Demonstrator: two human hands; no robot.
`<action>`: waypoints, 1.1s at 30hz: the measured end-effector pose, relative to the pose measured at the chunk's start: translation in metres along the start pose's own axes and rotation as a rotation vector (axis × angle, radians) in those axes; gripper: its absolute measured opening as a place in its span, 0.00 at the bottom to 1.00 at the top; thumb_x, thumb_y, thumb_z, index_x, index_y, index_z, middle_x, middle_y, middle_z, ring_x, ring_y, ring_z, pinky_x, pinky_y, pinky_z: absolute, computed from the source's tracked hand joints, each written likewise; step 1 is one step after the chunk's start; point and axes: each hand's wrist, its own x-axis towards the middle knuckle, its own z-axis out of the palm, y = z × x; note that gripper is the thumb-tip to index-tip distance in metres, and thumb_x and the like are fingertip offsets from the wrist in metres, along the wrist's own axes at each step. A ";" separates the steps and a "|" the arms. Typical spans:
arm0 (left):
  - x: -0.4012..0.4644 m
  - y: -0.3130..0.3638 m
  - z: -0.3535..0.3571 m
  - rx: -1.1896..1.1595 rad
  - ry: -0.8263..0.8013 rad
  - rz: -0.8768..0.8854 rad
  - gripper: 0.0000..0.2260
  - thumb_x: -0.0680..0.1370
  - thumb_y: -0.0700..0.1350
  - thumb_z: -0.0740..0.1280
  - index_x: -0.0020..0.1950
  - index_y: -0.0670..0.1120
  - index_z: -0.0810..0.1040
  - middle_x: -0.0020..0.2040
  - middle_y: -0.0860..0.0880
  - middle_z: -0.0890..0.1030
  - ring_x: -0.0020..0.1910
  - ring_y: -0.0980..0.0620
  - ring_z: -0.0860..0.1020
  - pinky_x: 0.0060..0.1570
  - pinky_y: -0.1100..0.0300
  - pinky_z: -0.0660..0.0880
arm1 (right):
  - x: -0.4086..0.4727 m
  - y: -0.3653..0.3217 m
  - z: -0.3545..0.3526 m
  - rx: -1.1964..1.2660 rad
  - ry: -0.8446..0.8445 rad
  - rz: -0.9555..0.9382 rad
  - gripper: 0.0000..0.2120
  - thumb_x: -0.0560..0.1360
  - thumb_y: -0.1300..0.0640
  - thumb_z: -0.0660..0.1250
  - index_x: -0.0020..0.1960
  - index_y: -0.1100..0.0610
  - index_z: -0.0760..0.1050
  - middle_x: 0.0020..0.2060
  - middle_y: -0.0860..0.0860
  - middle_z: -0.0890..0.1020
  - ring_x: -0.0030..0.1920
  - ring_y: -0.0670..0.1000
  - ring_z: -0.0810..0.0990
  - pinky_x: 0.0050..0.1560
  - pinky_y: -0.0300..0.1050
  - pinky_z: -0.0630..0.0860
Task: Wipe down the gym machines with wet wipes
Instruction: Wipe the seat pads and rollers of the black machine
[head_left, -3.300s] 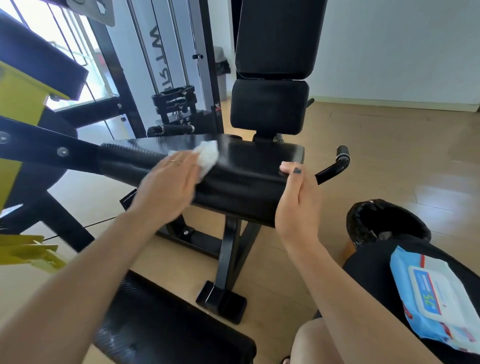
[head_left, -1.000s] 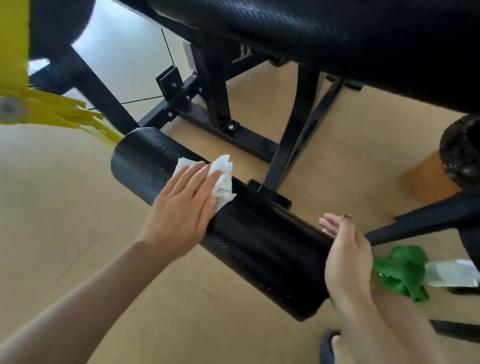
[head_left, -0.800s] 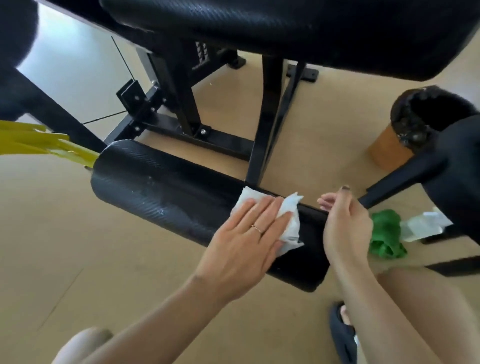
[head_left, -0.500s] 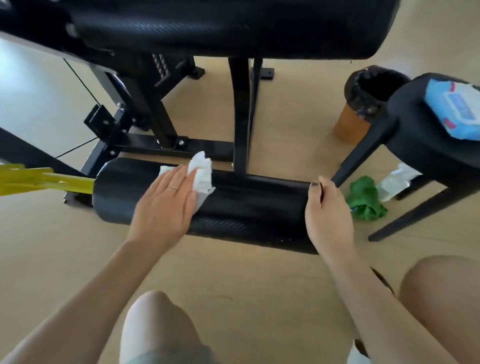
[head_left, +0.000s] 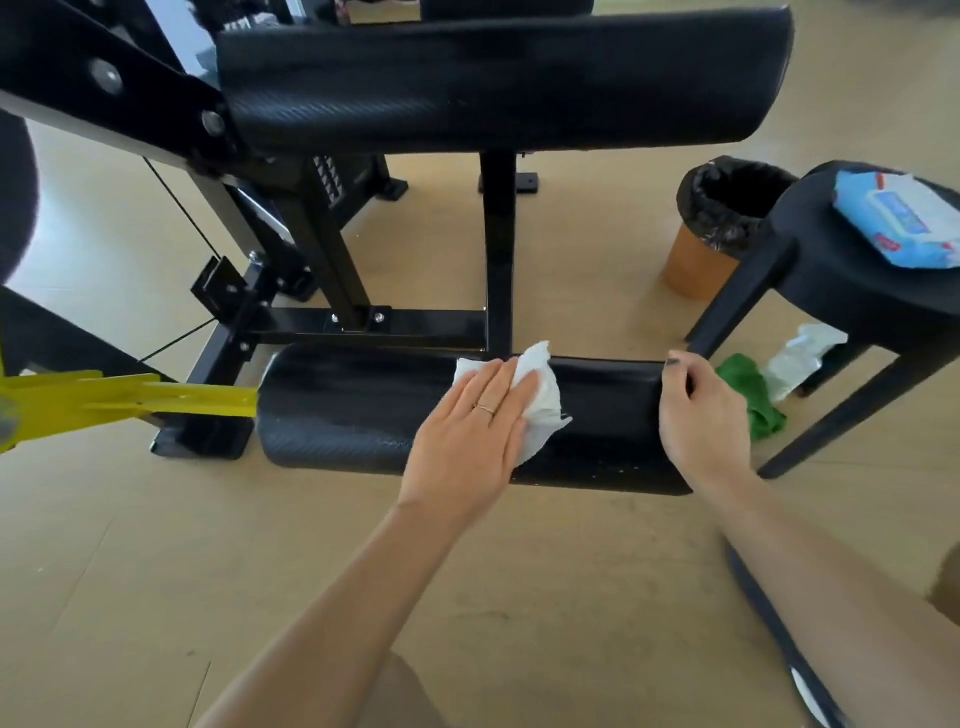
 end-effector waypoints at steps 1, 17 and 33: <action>-0.004 -0.021 -0.002 0.019 -0.034 -0.004 0.23 0.85 0.49 0.55 0.80 0.45 0.61 0.77 0.46 0.67 0.74 0.47 0.67 0.77 0.52 0.59 | 0.000 0.000 0.000 0.000 0.002 0.000 0.20 0.85 0.48 0.53 0.71 0.50 0.74 0.62 0.51 0.81 0.64 0.56 0.77 0.57 0.49 0.71; 0.004 0.073 0.019 -0.109 0.119 -0.208 0.22 0.85 0.47 0.55 0.79 0.43 0.62 0.80 0.43 0.62 0.80 0.44 0.57 0.79 0.47 0.52 | 0.011 0.011 0.006 0.061 -0.031 -0.019 0.19 0.84 0.48 0.53 0.70 0.50 0.75 0.66 0.50 0.79 0.66 0.57 0.76 0.64 0.54 0.72; 0.010 0.104 0.017 -0.031 0.097 -0.383 0.21 0.85 0.45 0.50 0.77 0.40 0.65 0.76 0.39 0.67 0.78 0.41 0.61 0.79 0.49 0.51 | 0.028 0.034 -0.007 0.224 -0.283 -0.104 0.22 0.86 0.48 0.49 0.74 0.54 0.71 0.70 0.50 0.74 0.70 0.50 0.71 0.63 0.41 0.63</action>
